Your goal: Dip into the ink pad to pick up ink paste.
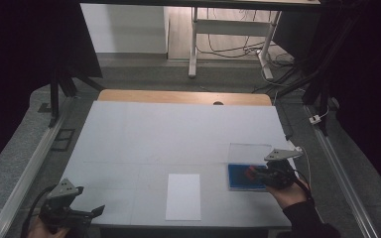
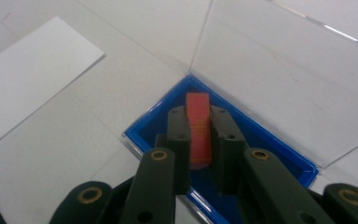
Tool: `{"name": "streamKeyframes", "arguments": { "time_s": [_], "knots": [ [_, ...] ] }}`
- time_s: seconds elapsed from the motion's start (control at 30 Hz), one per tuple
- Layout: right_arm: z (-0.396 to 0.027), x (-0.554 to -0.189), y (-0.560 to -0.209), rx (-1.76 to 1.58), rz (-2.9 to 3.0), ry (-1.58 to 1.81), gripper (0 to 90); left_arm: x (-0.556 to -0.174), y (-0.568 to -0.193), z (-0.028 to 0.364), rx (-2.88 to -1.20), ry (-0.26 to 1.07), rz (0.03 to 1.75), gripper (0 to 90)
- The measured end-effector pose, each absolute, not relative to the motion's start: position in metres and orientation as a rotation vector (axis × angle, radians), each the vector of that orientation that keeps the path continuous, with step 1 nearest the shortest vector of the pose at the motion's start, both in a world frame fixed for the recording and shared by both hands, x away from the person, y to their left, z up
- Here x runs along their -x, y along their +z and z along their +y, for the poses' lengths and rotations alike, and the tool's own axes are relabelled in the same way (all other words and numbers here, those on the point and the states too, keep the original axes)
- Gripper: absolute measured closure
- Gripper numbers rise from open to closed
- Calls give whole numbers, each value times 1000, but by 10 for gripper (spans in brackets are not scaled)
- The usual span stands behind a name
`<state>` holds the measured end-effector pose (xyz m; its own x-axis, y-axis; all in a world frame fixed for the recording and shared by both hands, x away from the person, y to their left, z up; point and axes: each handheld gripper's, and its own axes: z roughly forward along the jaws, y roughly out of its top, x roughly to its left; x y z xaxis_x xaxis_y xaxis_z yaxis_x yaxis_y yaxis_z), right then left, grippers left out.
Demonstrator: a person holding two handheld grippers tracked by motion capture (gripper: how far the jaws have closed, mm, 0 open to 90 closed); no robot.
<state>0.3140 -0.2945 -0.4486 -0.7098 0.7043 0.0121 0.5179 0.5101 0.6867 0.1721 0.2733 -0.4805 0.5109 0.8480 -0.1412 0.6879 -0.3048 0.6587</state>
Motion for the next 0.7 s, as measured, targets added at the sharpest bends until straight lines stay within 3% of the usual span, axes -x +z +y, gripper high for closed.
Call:
{"name": "streamKeyframes", "arguments": {
  "time_s": [0.7],
  "knots": [
    [-295,-315,-453,-1069,2450,963,804,-177,-480,272,-2089,292,1226,37]
  ]
}}
